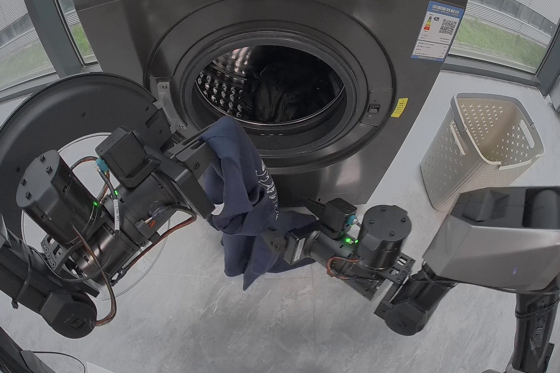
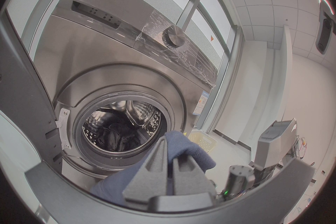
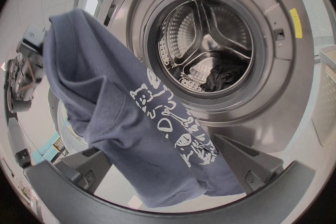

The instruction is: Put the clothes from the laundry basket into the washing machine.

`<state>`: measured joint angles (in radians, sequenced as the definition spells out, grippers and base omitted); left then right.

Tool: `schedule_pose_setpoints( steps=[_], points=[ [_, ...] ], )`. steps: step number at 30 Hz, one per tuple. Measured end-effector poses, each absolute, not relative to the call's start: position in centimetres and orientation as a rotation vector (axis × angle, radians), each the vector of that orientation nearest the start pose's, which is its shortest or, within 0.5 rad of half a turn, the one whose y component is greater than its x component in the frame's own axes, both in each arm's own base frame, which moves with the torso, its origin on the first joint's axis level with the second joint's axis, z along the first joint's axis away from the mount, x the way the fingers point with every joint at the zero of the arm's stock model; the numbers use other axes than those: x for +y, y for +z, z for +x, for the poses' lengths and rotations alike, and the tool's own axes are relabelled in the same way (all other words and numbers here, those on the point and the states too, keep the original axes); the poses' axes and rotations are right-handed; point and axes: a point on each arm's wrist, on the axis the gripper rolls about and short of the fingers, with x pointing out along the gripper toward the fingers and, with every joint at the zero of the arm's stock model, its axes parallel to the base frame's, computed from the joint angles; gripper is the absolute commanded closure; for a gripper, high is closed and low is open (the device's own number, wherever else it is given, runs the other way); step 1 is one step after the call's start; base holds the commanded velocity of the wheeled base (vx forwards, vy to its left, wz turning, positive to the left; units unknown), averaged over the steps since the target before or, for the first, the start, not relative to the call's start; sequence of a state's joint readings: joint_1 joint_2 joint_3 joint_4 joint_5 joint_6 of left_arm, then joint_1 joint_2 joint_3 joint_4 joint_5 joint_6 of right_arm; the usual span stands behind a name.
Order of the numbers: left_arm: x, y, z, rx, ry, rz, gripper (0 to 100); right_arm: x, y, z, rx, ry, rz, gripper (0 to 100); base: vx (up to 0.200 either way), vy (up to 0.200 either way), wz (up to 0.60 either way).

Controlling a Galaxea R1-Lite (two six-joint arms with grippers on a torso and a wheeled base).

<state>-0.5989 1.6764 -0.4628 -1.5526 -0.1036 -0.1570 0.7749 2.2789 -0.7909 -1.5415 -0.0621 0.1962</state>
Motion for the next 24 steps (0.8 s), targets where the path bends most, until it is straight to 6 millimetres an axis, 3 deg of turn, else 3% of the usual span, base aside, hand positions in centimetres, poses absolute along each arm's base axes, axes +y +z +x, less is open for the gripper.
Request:
schedule_pose_setpoints(
  steps=[9, 24],
  points=[
    [-15.1, 20.0, 20.7, -0.295, -0.748, -0.244, 100, 30.4, 4.0, 30.7, -0.038, 0.725, 0.224, 0, 0.000, 0.000, 0.00],
    [-15.2, 20.3, 20.2, -0.306, -0.763, -0.252, 100, 30.1, 0.2, 34.5, -0.039, 0.656, 0.194, 0, 0.000, 0.000, 0.00]
  ],
)
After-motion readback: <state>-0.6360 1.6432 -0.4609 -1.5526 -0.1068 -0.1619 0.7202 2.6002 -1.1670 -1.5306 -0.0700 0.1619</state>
